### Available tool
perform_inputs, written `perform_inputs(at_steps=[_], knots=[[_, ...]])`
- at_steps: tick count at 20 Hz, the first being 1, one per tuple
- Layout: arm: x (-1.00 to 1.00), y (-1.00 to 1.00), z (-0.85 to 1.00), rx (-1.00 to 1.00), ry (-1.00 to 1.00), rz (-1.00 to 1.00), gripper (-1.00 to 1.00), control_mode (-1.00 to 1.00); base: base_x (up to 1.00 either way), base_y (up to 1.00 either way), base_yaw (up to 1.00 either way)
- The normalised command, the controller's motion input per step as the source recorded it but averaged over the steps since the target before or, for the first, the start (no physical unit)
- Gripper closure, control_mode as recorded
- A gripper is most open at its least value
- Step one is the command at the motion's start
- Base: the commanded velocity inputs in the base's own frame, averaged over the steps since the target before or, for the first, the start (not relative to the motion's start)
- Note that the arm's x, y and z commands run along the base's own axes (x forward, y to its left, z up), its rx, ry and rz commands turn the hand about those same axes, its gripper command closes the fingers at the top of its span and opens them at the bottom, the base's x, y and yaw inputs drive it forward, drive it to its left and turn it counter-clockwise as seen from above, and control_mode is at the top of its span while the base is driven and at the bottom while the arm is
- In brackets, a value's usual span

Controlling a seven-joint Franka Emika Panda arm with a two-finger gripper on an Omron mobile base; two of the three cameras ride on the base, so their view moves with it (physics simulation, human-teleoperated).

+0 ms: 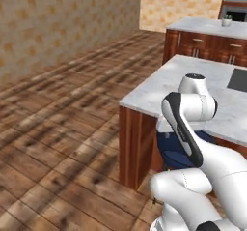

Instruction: There is a wine glass and glass cup on the dining counter. Place the wine bottle next to the wine glass and the juice bottle next to the glass cup.

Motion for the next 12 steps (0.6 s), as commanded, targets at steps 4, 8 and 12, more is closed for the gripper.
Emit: perform_inputs(at_steps=[4,8,12], knots=[[0.0,0.0,0.0,0.0,0.0,0.0,-1.0,1.0,0.44,0.88,0.0],[0.0,0.0,0.0,0.0,0.0,0.0,-1.0,1.0,0.47,0.86,0.0],[0.0,0.0,0.0,0.0,0.0,0.0,-1.0,1.0,0.48,0.81,-0.04]])
